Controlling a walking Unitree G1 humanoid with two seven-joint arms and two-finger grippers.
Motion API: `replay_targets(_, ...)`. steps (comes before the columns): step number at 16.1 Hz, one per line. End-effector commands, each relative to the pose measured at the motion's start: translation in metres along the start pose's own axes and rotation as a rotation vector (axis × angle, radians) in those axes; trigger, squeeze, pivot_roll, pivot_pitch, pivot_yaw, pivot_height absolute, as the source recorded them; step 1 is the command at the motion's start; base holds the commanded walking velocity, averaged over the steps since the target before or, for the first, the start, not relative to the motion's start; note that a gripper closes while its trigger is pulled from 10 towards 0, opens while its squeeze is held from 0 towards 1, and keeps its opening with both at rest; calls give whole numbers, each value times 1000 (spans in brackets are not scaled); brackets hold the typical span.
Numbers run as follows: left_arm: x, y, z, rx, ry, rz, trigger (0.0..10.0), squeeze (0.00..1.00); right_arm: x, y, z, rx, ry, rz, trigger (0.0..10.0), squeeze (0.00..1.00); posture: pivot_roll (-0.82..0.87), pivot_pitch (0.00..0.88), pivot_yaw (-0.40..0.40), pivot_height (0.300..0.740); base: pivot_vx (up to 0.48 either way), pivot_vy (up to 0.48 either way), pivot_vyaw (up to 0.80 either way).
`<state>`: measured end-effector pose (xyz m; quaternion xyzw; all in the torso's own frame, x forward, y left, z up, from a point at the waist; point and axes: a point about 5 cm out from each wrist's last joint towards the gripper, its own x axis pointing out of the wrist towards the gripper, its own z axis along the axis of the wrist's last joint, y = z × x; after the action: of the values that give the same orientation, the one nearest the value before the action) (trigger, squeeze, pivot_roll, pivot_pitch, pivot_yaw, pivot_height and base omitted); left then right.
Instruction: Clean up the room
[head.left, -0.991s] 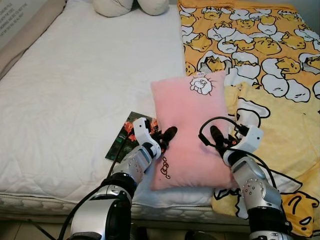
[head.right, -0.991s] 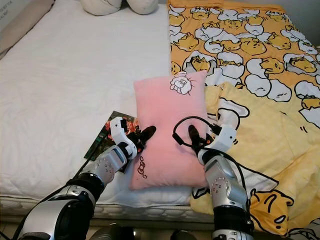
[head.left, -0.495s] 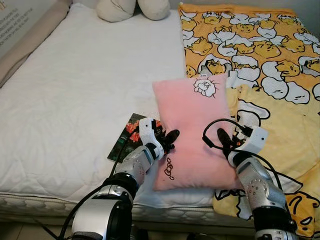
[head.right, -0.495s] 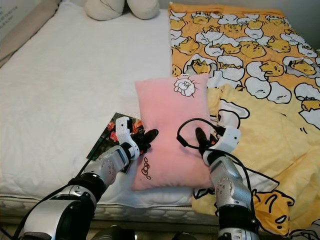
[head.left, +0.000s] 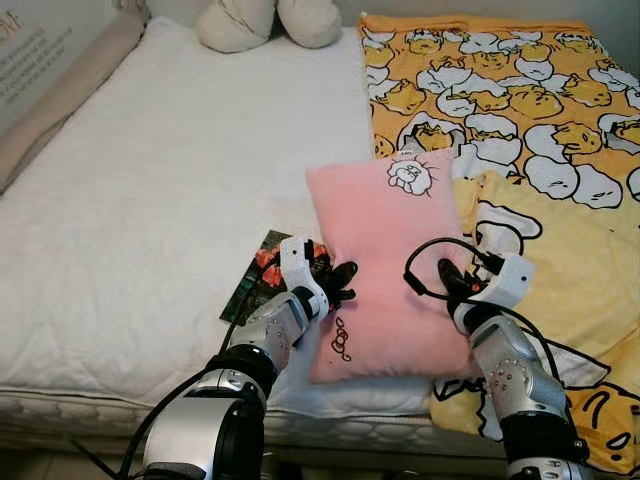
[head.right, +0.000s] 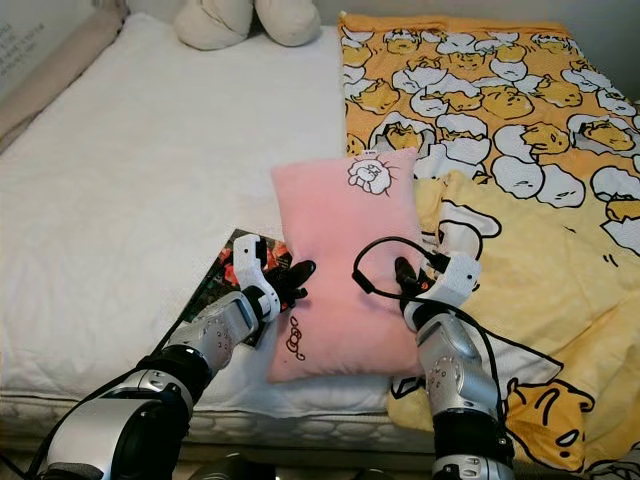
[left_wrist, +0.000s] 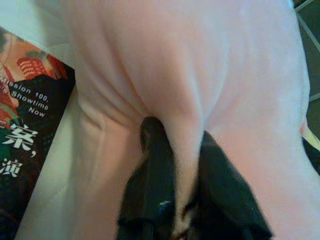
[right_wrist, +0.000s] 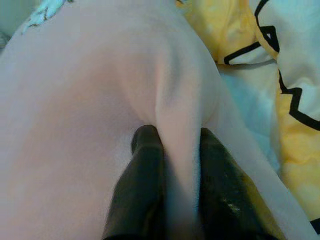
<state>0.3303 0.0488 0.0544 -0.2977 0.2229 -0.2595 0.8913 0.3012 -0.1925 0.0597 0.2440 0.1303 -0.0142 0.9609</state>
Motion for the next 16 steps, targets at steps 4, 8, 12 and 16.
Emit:
replay_targets(4,11,-25,-22,18,62,-63,0,0,-2,-12,-13,-59,61,-42,0,0,-152,0,55,740,0,0,0)
replay_targets(8,13,-23,-6,106,15,-15,0,0,4,-14,-4,-84,33,-47,0,0,-144,0,46,740,0,0,0)
replay_targets(12,13,-20,27,258,-108,46,0,0,12,-9,10,-96,-23,-49,0,0,-122,0,44,740,0,0,0)
replay_targets(16,12,-36,85,417,-286,-10,0,0,19,21,68,-219,-236,3,0,0,-119,0,52,740,0,0,0)
